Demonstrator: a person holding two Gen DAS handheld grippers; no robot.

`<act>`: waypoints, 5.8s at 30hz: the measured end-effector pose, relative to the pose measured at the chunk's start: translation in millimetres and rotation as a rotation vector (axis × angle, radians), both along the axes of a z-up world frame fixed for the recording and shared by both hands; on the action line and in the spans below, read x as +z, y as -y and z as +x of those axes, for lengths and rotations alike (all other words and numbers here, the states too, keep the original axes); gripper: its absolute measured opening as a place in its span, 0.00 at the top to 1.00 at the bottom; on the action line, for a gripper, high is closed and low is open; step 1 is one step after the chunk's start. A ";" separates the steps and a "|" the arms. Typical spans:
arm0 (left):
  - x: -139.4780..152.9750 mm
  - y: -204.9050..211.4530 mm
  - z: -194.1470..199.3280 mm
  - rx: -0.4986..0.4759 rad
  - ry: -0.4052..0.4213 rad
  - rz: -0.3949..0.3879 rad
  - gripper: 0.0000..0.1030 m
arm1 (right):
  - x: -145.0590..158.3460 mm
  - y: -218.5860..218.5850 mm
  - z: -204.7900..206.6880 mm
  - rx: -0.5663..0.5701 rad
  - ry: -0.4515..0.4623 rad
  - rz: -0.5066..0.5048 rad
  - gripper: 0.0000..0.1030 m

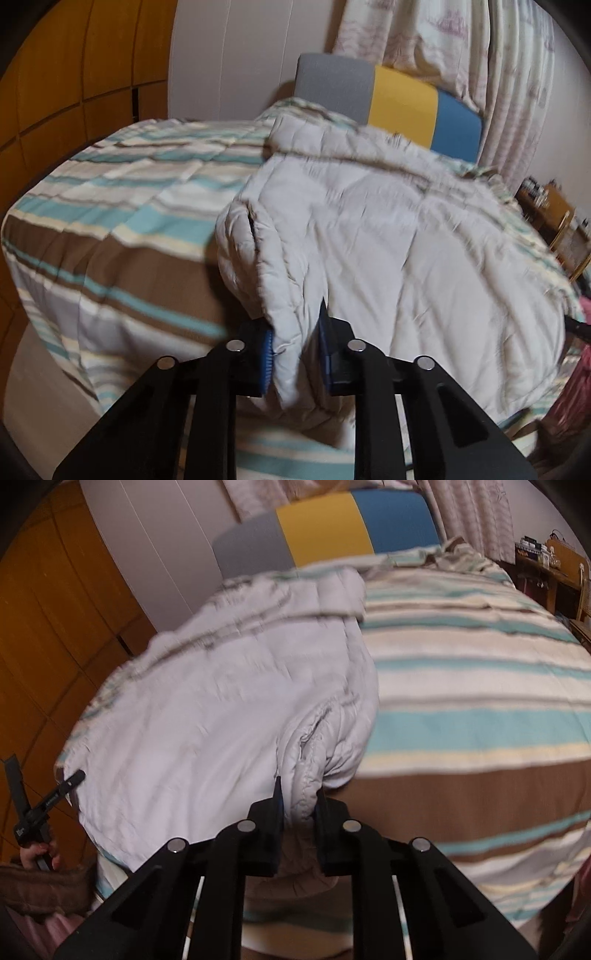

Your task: Fold large clothes

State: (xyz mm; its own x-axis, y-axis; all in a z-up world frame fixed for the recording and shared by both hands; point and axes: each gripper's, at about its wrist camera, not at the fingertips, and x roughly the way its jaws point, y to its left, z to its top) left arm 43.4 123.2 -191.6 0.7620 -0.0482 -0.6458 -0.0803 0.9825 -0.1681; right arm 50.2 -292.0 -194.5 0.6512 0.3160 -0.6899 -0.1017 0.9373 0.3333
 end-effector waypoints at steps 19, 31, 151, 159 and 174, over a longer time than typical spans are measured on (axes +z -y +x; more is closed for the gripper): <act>90.3 -29.2 139.4 0.010 0.178 -0.039 0.82 | 70.3 6.3 139.0 -0.071 0.162 0.166 0.88; 78.3 -39.6 243.4 0.094 0.153 -0.184 0.82 | 52.1 10.2 252.8 -0.230 0.119 0.241 0.88; -8.0 28.3 311.6 0.087 -0.110 0.178 0.24 | -38.6 32.3 306.0 -0.264 -0.037 -0.356 0.63; 70.7 81.3 251.6 0.085 0.096 0.127 0.22 | -38.0 32.4 304.3 -0.270 -0.029 -0.361 0.61; -9.8 147.3 317.1 0.040 -0.006 0.226 0.38 | -37.3 27.8 303.2 -0.269 -0.015 -0.365 0.58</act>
